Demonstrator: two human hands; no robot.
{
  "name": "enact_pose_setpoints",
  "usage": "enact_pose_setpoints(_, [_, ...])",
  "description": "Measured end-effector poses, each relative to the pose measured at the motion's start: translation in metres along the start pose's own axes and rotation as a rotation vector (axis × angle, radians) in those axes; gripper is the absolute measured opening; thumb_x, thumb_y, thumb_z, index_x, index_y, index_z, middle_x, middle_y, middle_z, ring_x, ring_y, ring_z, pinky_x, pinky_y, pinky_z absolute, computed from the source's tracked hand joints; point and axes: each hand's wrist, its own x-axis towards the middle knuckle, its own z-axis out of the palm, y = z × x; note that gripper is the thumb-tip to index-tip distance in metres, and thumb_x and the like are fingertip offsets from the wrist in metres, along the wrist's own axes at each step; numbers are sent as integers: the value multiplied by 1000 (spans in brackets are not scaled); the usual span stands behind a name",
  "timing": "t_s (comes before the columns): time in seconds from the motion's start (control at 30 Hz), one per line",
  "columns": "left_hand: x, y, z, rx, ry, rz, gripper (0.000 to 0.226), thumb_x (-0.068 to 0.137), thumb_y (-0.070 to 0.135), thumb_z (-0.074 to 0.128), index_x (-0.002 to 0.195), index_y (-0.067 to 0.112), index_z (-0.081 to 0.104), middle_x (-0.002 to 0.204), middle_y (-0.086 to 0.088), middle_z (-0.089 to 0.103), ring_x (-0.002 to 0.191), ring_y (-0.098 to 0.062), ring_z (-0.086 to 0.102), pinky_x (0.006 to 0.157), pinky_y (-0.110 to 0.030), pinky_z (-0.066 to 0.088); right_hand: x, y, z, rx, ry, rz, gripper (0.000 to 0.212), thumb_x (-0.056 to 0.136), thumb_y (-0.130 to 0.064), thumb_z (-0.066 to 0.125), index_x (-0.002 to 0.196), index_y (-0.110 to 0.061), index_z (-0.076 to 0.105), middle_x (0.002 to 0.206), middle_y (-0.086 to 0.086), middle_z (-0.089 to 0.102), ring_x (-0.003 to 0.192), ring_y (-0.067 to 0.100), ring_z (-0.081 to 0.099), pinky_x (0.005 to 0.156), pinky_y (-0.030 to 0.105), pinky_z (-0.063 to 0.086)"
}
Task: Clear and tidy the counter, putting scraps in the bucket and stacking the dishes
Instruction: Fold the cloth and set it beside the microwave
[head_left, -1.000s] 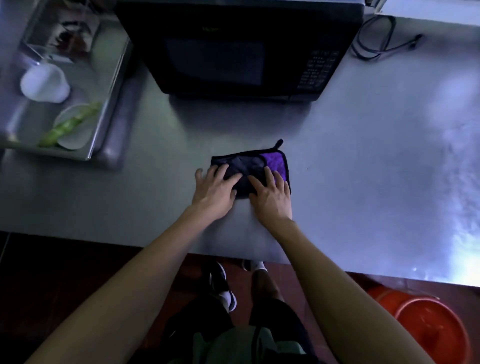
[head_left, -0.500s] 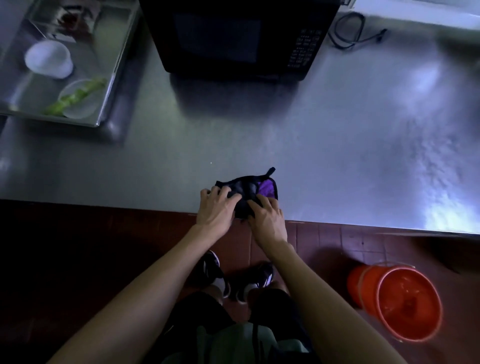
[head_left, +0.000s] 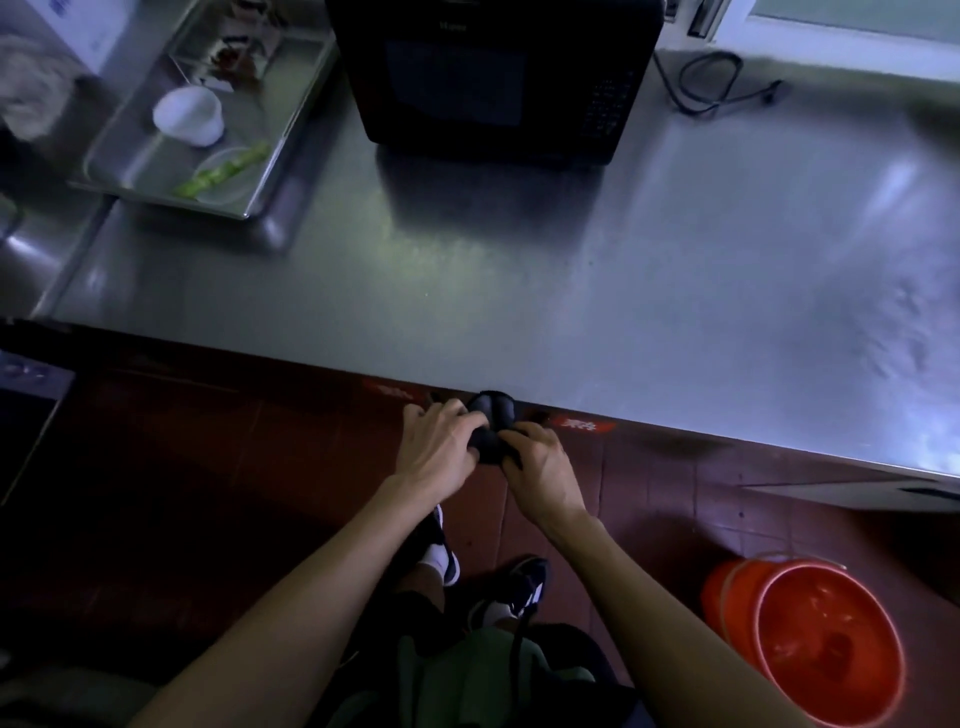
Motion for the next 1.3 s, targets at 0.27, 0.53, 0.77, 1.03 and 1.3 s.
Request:
enact_pose_setpoints(0.27, [4, -9, -24, -46, 160, -2, 36, 75, 29, 73, 110, 35, 64, 106, 9, 59, 98, -20, 61, 83, -42, 36, 12, -16, -23, 14, 111, -105, 37, 86, 1, 60, 122, -6, 69, 124, 18, 62, 106, 39, 55, 91, 44, 47])
enact_pose_setpoints(0.53, [42, -57, -46, -84, 257, -32, 39, 77, 27, 73, 114, 35, 65, 109, 8, 61, 97, -20, 61, 84, -41, 34, 71, -51, -24, 12, 154, -146, 37, 87, -1, 60, 123, -5, 67, 124, 17, 61, 109, 39, 53, 92, 48, 48])
enact_pose_setpoints(0.77, [109, -124, -62, -119, 243, -28, 44, 81, 27, 68, 124, 35, 63, 115, 7, 62, 103, -20, 60, 88, -41, 34, 154, -87, -7, -27, 152, -104, 45, 86, 2, 59, 131, -4, 61, 128, 17, 61, 110, 39, 53, 91, 49, 49])
enact_pose_setpoints(1.03, [183, -170, -51, -167, 119, 15, 48, 85, 28, 65, 132, 34, 58, 118, 6, 61, 109, -20, 57, 92, -41, 32, 226, -96, 17, -44, 63, 102, 63, 91, -3, 52, 152, -12, 36, 138, 11, 54, 120, 34, 46, 90, 48, 48])
enact_pose_setpoints(1.3, [186, -167, -27, -105, 40, 101, 39, 87, 34, 61, 126, 32, 61, 123, 6, 61, 112, -23, 52, 88, -43, 34, 225, -82, 28, -101, 40, 117, 57, 91, -1, 53, 147, -11, 48, 145, 6, 52, 116, 34, 45, 91, 46, 47])
